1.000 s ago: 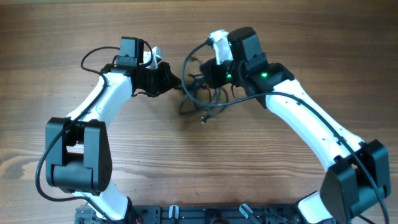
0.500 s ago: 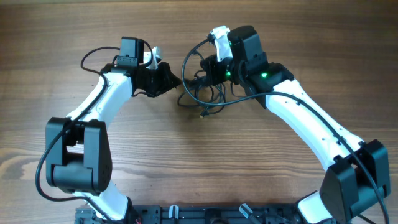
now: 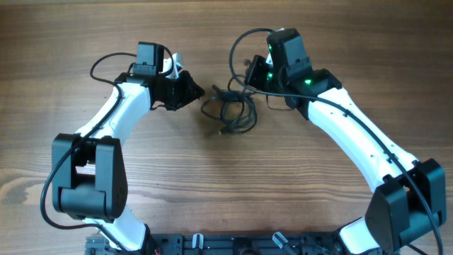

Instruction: Untangle cables

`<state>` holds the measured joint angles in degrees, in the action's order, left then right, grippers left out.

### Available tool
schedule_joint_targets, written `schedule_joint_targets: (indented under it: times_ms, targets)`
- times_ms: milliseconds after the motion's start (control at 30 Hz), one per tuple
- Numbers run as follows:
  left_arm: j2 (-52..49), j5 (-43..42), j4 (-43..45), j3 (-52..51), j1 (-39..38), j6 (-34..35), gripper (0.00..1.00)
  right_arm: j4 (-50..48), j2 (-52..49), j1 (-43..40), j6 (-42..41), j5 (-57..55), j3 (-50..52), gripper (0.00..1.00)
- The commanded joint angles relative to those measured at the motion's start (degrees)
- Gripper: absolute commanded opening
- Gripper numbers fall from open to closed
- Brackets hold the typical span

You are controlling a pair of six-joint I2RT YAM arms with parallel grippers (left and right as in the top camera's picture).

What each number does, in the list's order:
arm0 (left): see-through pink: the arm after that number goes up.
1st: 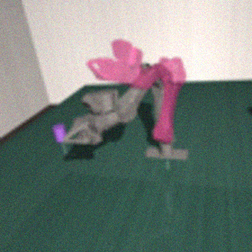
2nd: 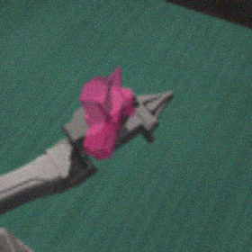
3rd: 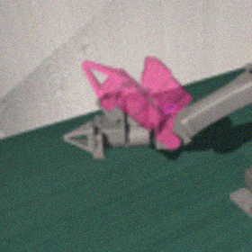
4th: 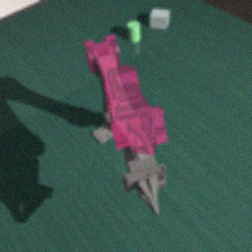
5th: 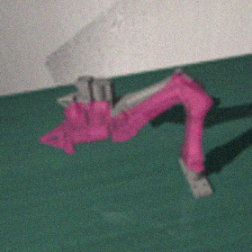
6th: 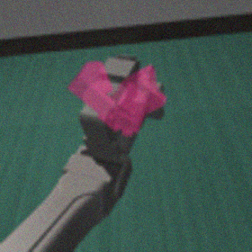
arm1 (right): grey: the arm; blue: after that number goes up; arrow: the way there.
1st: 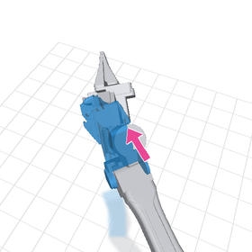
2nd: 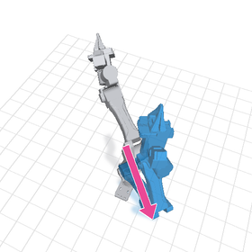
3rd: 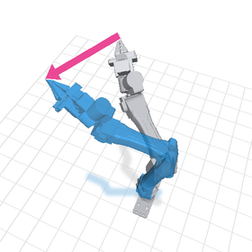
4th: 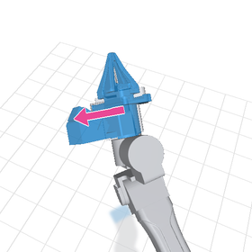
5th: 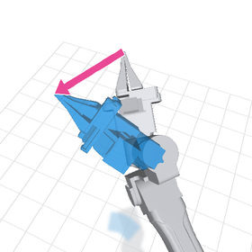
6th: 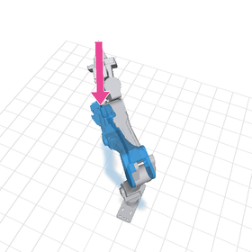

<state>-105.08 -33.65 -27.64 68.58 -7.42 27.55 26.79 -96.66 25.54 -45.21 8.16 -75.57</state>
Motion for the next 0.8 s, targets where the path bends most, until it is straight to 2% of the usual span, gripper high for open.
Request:
schedule_joint_targets:
  times_ms: [0,67,133,333,500,767]
  targets:
    - [-0.7,1.6,0.0,0.8,0.2,-0.3,0.16,5.4,-0.1,-0.1,-9.3,-7.1,-0.8,0.05]
    - [-0.7,1.6,0.0,0.8,0.2,-0.3,0.17,7.8,-0.7,0.0,-9.4,-7.1,-0.8,0.05]
    - [-0.7,1.6,0.0,0.8,0.2,-0.3,0.18,10.5,-1.3,0.0,-9.4,-7.1,-0.8,0.17]
    - [-0.7,1.6,0.0,0.8,0.2,-0.3,0.19,11.7,-1.4,0.0,-6.4,-7.1,-0.8,0.29]
    - [-0.7,1.6,0.0,0.8,0.2,-0.3,0.19,9.9,-1.4,-0.1,5.0,-8.3,-1.0,0.37]
    - [-0.7,1.6,0.0,0.8,0.2,-0.3,0.2,10.1,1.5,-0.4,8.0,-8.2,-5.0,0.52]
